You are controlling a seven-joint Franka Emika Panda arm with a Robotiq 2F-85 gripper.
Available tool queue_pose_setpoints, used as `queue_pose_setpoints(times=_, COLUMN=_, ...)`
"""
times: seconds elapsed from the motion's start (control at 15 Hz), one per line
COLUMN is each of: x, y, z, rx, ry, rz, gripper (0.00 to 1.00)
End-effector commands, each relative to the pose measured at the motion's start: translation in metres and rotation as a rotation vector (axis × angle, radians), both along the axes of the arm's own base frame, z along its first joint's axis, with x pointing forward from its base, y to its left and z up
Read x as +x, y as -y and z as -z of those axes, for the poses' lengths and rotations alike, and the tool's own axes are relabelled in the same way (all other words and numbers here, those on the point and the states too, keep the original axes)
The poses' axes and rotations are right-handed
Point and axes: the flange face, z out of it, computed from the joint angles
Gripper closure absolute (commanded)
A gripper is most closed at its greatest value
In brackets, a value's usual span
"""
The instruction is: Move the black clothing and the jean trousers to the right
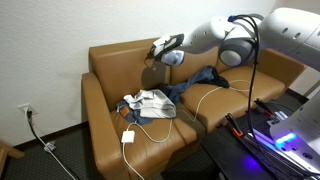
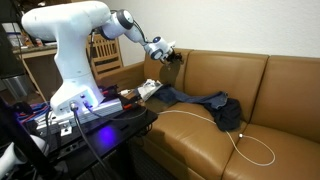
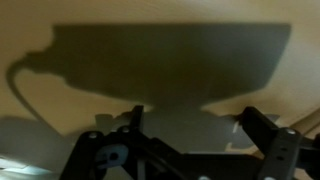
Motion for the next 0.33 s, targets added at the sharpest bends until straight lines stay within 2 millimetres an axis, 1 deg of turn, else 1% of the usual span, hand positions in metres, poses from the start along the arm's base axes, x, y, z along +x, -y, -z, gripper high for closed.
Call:
queue_pose_setpoints(times=0.0, x=-0.001, y=-0.016, z=-0.003, rx=-0.013, ry=-0.003, rz=-0.035, gripper=0.00)
queue_pose_setpoints(times=0.13, x=-0.003, y=-0.042, z=-0.011, rx=-0.019, ry=-0.004, rz=-0.081, gripper=0.00)
queue_pose_setpoints(times=0.27, x=-0.004, y=-0.053, z=-0.015, rx=-0.017, ry=-0.004, rz=-0.097, gripper=0.00)
